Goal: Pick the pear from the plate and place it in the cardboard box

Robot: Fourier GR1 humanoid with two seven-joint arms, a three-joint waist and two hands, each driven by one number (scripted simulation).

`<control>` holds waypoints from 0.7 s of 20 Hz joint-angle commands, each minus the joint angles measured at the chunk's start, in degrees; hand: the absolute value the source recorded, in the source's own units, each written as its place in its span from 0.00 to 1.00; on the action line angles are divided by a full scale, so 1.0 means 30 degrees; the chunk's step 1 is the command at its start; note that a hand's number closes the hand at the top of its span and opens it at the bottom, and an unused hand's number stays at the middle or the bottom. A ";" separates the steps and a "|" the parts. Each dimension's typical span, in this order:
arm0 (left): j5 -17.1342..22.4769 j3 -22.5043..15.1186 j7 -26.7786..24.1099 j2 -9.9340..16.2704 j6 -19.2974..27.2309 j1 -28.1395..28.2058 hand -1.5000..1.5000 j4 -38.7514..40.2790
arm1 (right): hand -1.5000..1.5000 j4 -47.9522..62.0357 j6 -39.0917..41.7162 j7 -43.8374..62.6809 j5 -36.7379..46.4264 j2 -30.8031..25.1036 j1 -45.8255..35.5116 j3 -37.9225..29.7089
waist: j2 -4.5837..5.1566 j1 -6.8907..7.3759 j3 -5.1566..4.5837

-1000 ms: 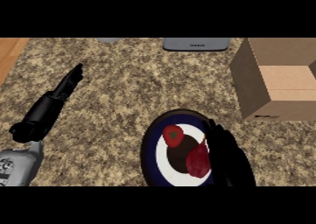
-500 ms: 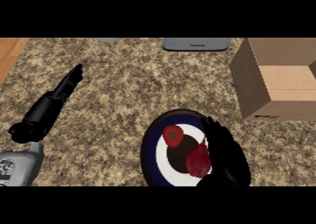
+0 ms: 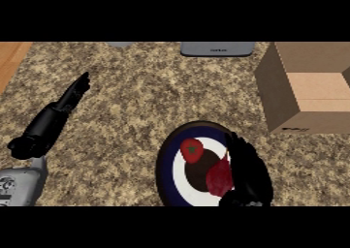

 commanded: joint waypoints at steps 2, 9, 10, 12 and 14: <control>-0.0318 0.0606 0.0360 -0.0240 -0.0325 -0.0789 0.50 0.0292 | 0.00 -0.0935 0.0650 -0.0514 -0.0409 0.0028 0.0763 -0.0368 | -0.0006 -0.0049 -0.0001; -0.0294 0.0551 0.1282 -0.0292 -0.0634 -0.1202 0.50 -0.0411 | 1.00 0.3555 -0.3781 -0.4712 0.1855 -0.0137 0.0226 0.0859 | 0.0009 -0.0014 0.0007; -0.0781 0.0026 0.0463 -0.0877 -0.0351 -0.0125 0.50 -0.0431 | 1.00 0.3454 -0.3795 -0.4659 0.1974 -0.0143 -0.0401 0.0260 | 0.0004 0.0015 0.0002; -0.0321 0.0375 0.1751 -0.0754 -0.0603 -0.0055 0.50 -0.1896 | 1.00 0.4566 -0.4282 -0.4833 0.2464 0.0371 -0.1059 0.0065 | -0.0008 0.0082 0.0005; -0.1101 0.0236 0.0339 -0.1022 -0.0246 0.0276 0.50 -0.0470 | 1.00 0.2325 -0.3721 -0.4123 0.2966 0.0063 -0.0700 0.0139 | -0.0012 -0.0004 -0.0002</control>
